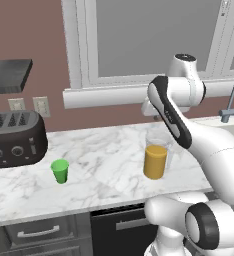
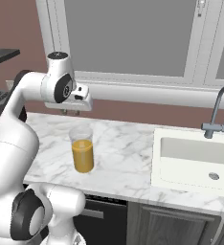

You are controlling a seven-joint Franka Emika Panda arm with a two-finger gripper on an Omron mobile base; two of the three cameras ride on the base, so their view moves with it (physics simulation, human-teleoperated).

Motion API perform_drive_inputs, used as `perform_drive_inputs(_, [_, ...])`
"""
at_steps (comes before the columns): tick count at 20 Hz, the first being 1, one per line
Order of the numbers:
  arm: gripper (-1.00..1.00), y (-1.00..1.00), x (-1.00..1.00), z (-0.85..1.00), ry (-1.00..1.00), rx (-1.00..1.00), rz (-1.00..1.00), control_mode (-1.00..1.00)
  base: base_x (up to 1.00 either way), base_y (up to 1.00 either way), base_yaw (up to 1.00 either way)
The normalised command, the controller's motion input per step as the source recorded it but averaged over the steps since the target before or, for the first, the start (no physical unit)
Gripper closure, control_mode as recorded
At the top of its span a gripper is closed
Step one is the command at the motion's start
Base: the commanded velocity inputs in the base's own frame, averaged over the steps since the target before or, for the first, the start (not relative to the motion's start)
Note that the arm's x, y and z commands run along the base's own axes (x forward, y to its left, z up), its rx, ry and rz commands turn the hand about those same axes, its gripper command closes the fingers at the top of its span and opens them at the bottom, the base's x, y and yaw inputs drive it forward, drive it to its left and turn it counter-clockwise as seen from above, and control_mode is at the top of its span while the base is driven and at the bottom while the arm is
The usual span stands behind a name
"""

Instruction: Place the pitcher and cup on the dining counter for serving.

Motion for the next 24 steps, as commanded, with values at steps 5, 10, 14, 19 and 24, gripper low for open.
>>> perform_drive_inputs(5, [-1.0,0.0,0.0,-0.02,0.0,0.0,0.0,-1.0,0.0,0.0,0.0])
perform_drive_inputs(10, [-1.0,-0.27,-0.24,-0.28,-0.01,0.0,0.0,-1.0,0.0,0.0,0.0])
perform_drive_inputs(14, [-1.0,-0.24,-0.17,-0.73,0.0,0.01,0.1,-1.0,0.0,0.0,0.0])
perform_drive_inputs(19, [-1.0,-0.12,0.0,-0.76,0.0,0.01,0.18,-1.0,0.0,0.0,0.0])
perform_drive_inputs(24, [-1.0,-0.16,0.05,-0.36,0.02,0.0,0.13,-1.0,0.0,0.0,0.0])
